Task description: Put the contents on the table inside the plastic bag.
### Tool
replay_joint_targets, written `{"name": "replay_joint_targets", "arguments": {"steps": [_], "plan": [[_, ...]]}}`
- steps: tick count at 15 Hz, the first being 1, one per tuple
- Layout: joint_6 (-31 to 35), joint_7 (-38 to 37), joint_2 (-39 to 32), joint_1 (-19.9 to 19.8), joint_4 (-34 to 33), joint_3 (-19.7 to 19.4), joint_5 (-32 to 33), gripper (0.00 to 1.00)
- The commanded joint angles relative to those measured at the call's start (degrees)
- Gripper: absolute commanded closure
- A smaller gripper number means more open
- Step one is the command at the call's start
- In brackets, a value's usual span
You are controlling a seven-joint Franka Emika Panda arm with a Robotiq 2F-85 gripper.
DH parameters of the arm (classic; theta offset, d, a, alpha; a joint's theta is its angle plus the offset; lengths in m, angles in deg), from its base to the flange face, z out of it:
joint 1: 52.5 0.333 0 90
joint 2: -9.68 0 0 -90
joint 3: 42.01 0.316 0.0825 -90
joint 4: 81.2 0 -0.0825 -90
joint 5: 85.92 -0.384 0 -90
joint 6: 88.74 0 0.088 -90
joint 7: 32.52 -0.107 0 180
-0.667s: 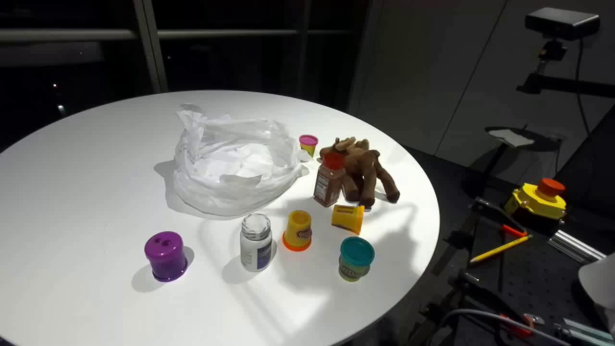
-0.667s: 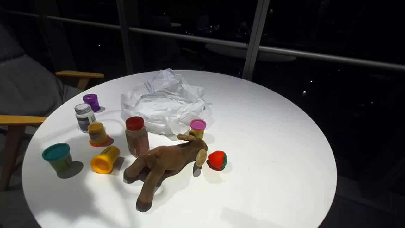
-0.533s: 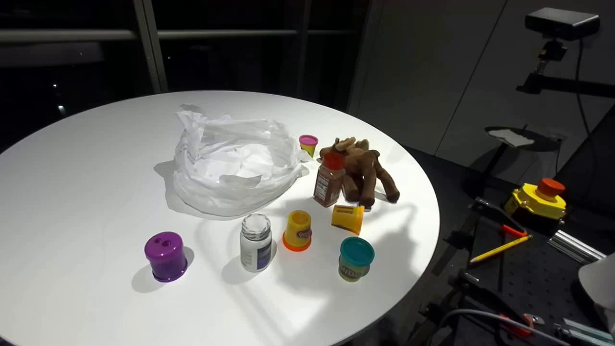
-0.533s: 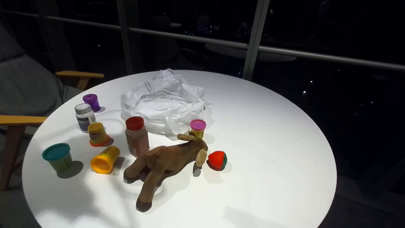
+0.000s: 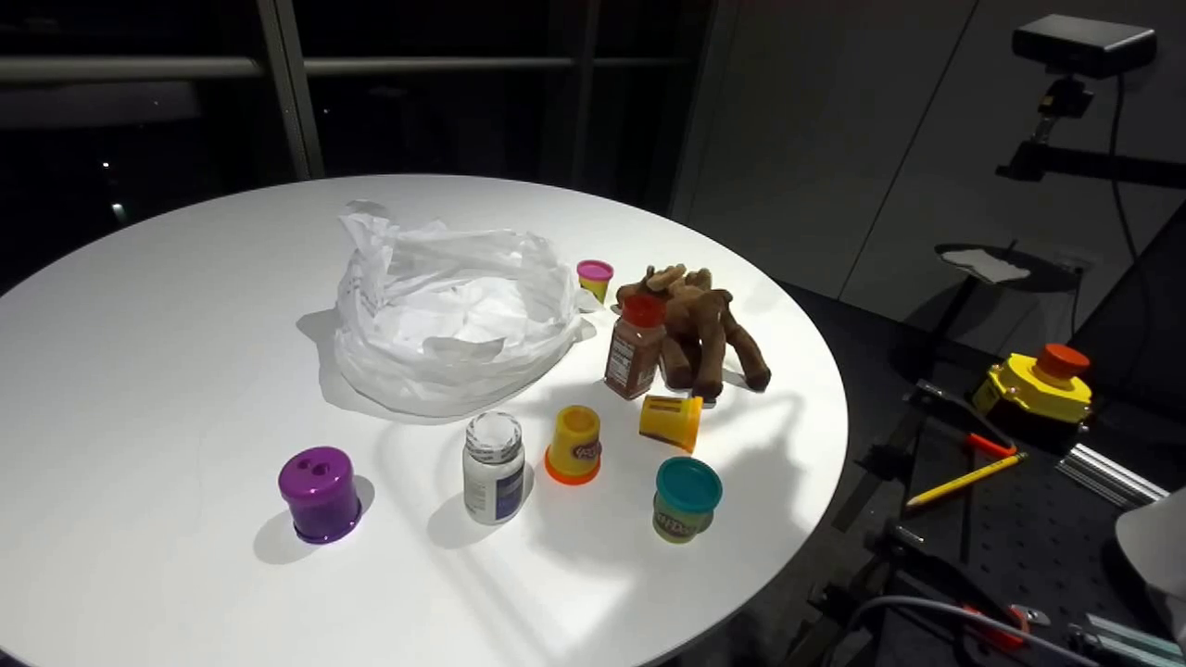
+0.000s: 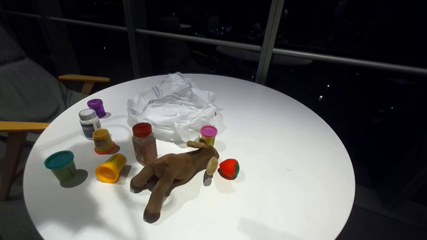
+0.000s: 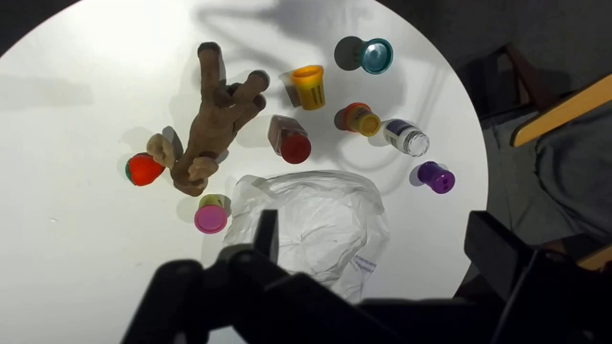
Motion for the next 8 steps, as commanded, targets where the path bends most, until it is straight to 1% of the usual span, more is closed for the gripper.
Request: {"name": "replay_joint_targets", "arguments": {"steps": [1, 3, 4, 5, 8], "plan": [[0.28, 0.80, -0.78, -1.24, -0.49, 1.37, 0.61, 0.00], [-0.21, 4.65, -4.21, -0.27, -1.94, 1.46, 2.36, 0.00], [1.33, 6.69, -5.72, -0.16, -1.95, 1.74, 3.82, 0.00], [3.39, 8.62, -8.31, -0.25, -1.99, 2.05, 5.66, 0.00], [14.27, 12.33, -16.16, -0.66, -1.08, 2.27, 10.02, 0.00]]}}
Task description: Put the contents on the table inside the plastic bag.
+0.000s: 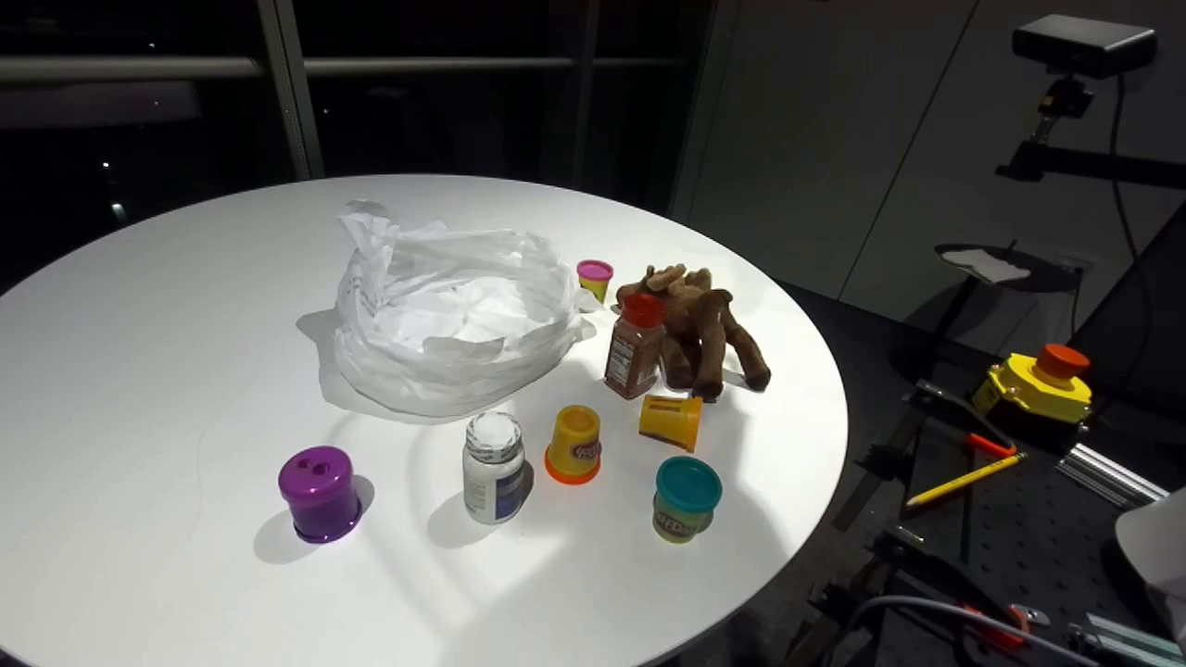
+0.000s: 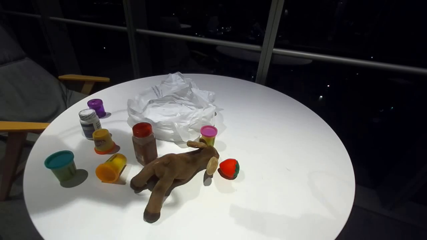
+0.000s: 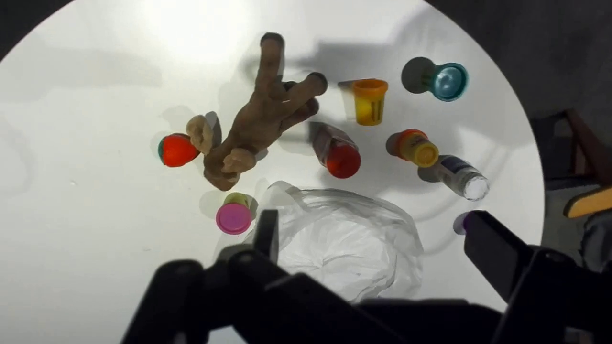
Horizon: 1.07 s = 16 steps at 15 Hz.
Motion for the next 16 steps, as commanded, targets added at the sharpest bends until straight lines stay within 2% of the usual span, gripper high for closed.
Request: {"name": "replay_joint_targets", "arguments": {"steps": [1, 6, 8, 12, 16], "plan": [[11.89, 4.47, -10.91, -0.58, -1.14, 0.39, 3.34, 0.00], [37.45, 8.15, -25.09, -1.21, 0.04, 0.64, -1.58, 0.00], [43.23, 10.18, -31.22, -2.52, -1.37, 1.73, -3.70, 0.00], [46.35, 12.62, -40.70, -7.81, -5.19, 5.99, -6.99, 0.00], [46.44, 10.01, -48.29, -10.98, -9.68, 8.29, -3.41, 0.00]]}}
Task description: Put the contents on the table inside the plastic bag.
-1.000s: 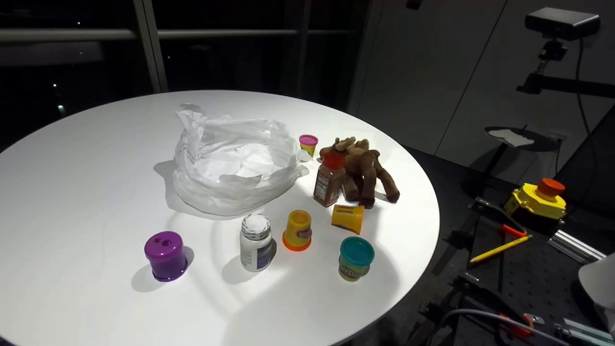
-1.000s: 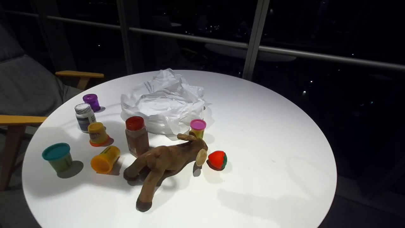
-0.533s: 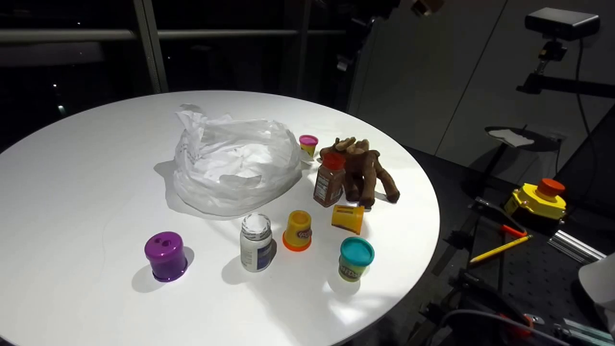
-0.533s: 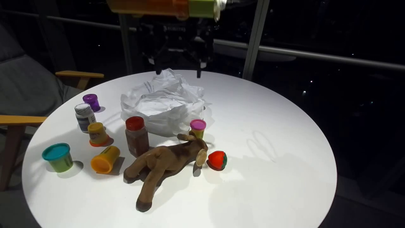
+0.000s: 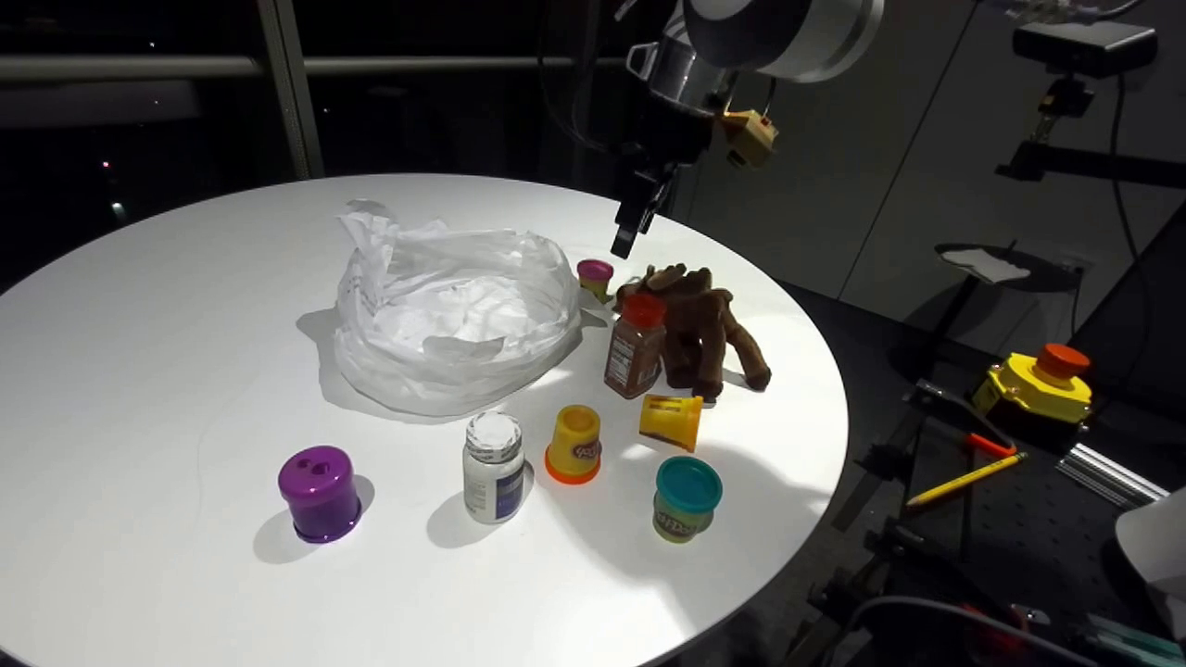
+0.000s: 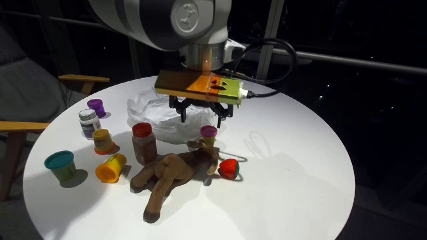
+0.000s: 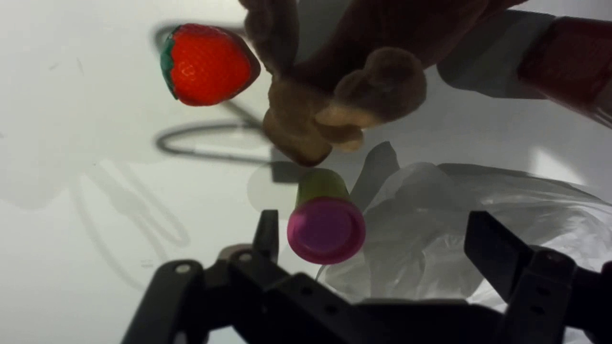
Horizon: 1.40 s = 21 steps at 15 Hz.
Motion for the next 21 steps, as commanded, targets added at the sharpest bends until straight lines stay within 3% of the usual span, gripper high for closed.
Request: {"name": "replay_joint_targets", "arguments": {"steps": [1, 9, 10, 11, 17, 18, 21], "plan": [[0.94, -1.39, -7.02, -2.67, -5.97, 2.26, 2.92, 0.00], [0.09, -6.63, -17.05, -1.10, -15.43, 0.69, 12.14, 0.00], [-0.06, -7.20, -17.52, -1.12, -16.19, 0.71, 12.79, 0.25], [-0.29, -7.57, -17.61, -1.17, -16.54, 0.83, 13.33, 0.27], [-0.75, -10.19, -13.00, 0.11, -13.82, -0.33, 16.08, 0.78], [-1.58, -11.04, -11.19, 0.66, -12.96, -0.78, 16.74, 0.84], [-5.98, -15.77, -5.22, 3.66, -11.27, -1.65, 17.89, 0.84]]}}
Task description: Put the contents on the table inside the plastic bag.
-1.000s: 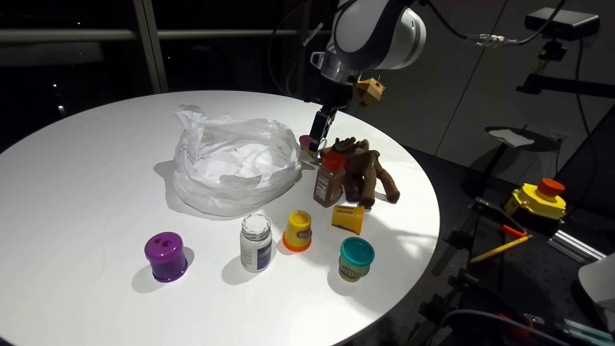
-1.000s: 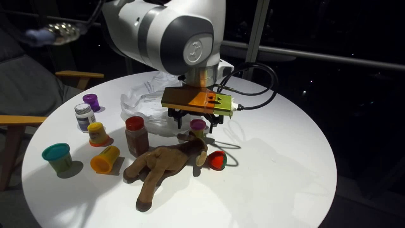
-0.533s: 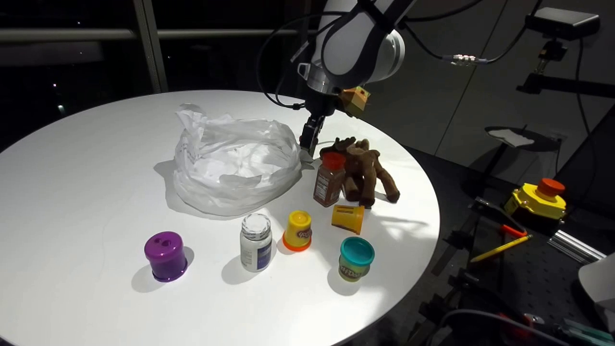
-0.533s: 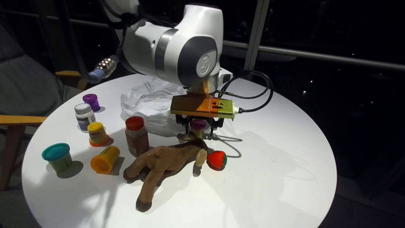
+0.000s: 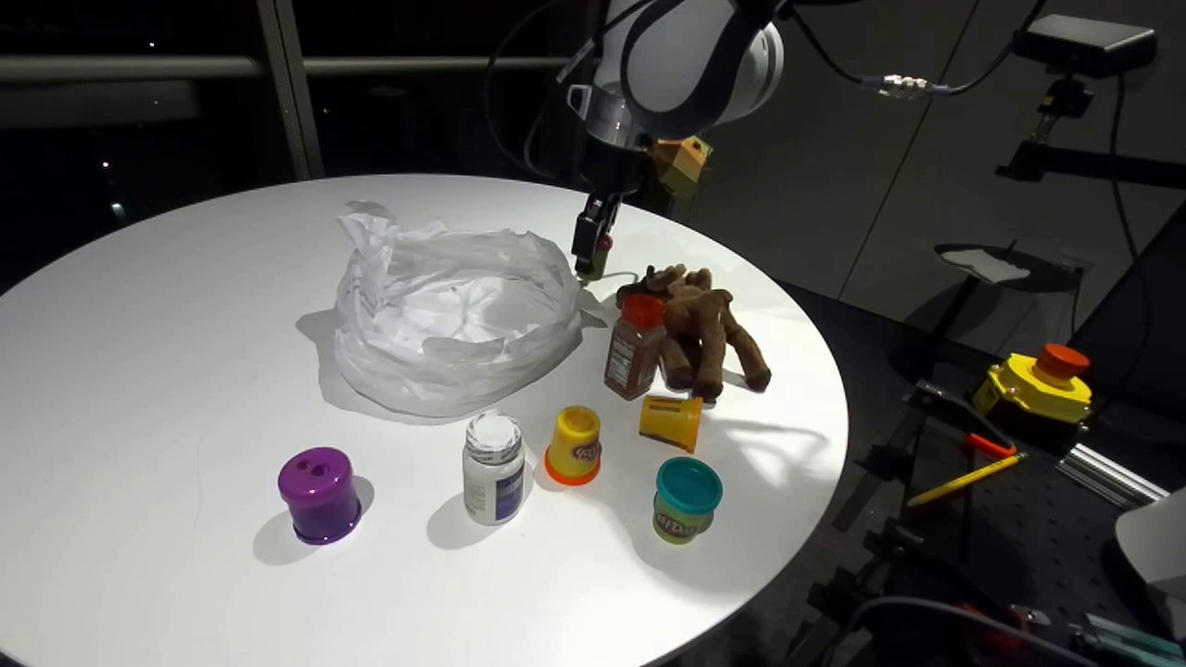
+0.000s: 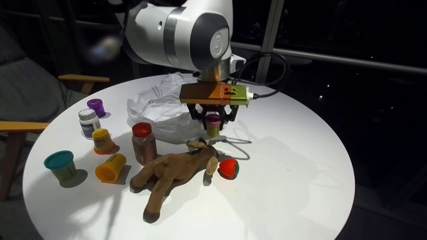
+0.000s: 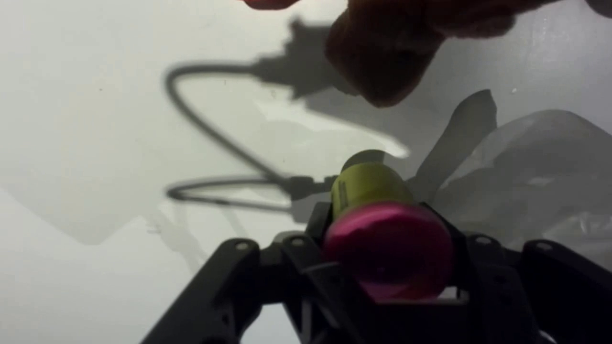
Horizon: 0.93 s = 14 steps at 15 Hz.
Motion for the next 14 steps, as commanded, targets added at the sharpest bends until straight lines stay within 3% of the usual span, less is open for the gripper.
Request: {"name": "replay_joint_targets", "arguments": {"steps": [1, 4, 7, 10, 14], "plan": [[-6.86, -6.50, 10.09, 4.28, 3.56, -0.99, 1.97, 0.84], [-14.91, -8.95, 15.19, 6.99, 2.58, 1.33, 1.32, 0.84], [-18.53, -10.40, 14.96, 9.95, 0.28, 3.48, 1.90, 0.84], [-14.38, -10.33, 10.76, 11.07, -1.09, 4.23, 1.84, 0.84], [-5.40, -11.45, 2.94, 11.35, -3.09, 2.22, 3.47, 0.84]]}}
